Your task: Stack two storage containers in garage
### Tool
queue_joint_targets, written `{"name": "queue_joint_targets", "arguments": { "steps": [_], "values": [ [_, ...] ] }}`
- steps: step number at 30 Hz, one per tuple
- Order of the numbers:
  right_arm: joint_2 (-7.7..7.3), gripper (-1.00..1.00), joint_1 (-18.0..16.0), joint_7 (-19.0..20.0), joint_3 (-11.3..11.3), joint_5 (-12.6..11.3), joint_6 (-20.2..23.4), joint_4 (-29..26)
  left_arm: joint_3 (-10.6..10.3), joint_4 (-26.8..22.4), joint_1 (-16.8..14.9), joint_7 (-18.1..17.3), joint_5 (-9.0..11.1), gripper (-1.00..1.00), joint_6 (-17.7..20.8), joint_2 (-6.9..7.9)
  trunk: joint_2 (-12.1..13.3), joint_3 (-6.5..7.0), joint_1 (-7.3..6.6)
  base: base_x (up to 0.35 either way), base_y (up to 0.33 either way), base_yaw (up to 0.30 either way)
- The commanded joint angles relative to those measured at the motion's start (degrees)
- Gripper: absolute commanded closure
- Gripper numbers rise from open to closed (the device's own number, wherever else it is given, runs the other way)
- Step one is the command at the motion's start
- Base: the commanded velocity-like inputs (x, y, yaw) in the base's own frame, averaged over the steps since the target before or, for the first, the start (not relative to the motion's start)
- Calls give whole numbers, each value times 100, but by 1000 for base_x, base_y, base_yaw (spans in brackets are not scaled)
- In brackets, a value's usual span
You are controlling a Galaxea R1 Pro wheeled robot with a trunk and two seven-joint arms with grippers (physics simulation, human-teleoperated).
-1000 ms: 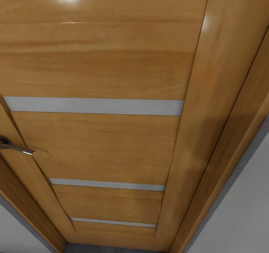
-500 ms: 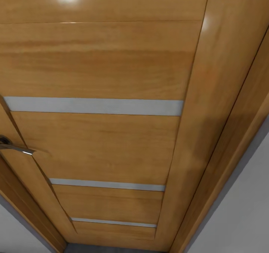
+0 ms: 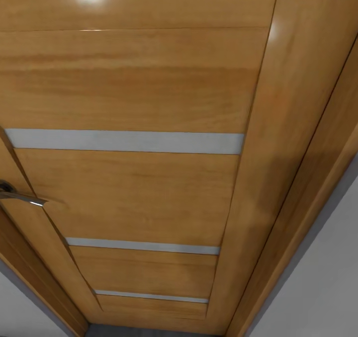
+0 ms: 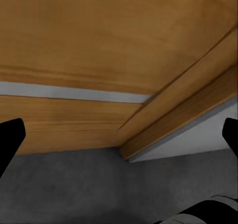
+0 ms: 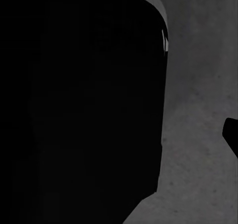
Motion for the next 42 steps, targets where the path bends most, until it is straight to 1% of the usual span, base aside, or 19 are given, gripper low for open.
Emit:
{"name": "queue_joint_targets", "arguments": {
  "steps": [1,5,6,8,10,13,14,16,17,19,20,25,27,31,35,38,42],
  "values": [
    [-1,-100,-9,1,-1,4,-2,-2,14,-3,-9,-57,68,-100,59,4,-2,-4,0,0,0,0],
    [-1,-100,-29,-3,1,30,-2,-6,62,-4,-95,-171,197,-100,46,14,-2,-4,0,0,0,0],
    [-1,-100,-32,-3,1,39,-2,-3,82,-4,-191,-191,274,-100,37,24,-2,-4,0,0,0,0],
    [-1,-100,-35,-4,1,45,-2,-1,107,-5,-292,-204,350,-100,27,42,-2,-4,0,0,0,0],
    [-1,-100,-37,-4,1,50,-2,0,139,-5,-453,-204,423,-100,0,107,-2,-4,0,0,0,0],
    [-1,-100,-38,-4,1,52,-2,-3,159,-5,-661,-194,463,-100,-20,177,-2,-4,0,0,0,0],
    [-1,-100,-38,-4,1,53,-2,-5,172,-5,-903,-170,482,-100,-26,222,-2,-4,0,0,0,0],
    [-1,-100,-38,-6,1,54,-2,-6,177,-5,-1067,-116,489,-100,-27,248,-2,-4,0,0,0,0],
    [-3,-100,-38,-5,1,54,-2,-6,181,-5,-1203,-25,493,-100,-21,270,-2,-4,0,0,0,0],
    [-6,-100,-38,-8,1,56,0,-7,181,-5,-1325,85,497,-100,-14,305,-2,-4,0,0,0,0],
    [-10,-100,-38,-10,1,55,1,-7,183,-5,-1433,162,500,-100,5,364,-2,-4,0,0,0,0],
    [-16,-100,-39,-12,1,59,0,-7,185,-5,-1658,267,503,-100,96,464,-2,-4,0,0,0,0],
    [-17,-100,-39,-12,1,61,1,-7,186,-5,-1764,286,504,-100,173,484,-2,-4,0,0,0,0],
    [-19,-100,-39,-13,1,63,2,-7,186,-5,-2104,310,505,-100,467,553,-2,-4,0,0,0,0],
    [-19,-100,-39,-10,1,63,2,-7,186,-5,-2282,315,505,-100,629,607,-2,-4,0,0,0,0],
    [-27,-100,-40,-6,5,63,1,-7,186,-5,-2580,317,505,-100,931,633,-2,-4,0,0,0,0],
    [-34,-100,-43,-5,16,64,0,-7,185,-5,-2918,318,505,-100,1201,656,-2,-4,0,0,0,0]
  ]
}}
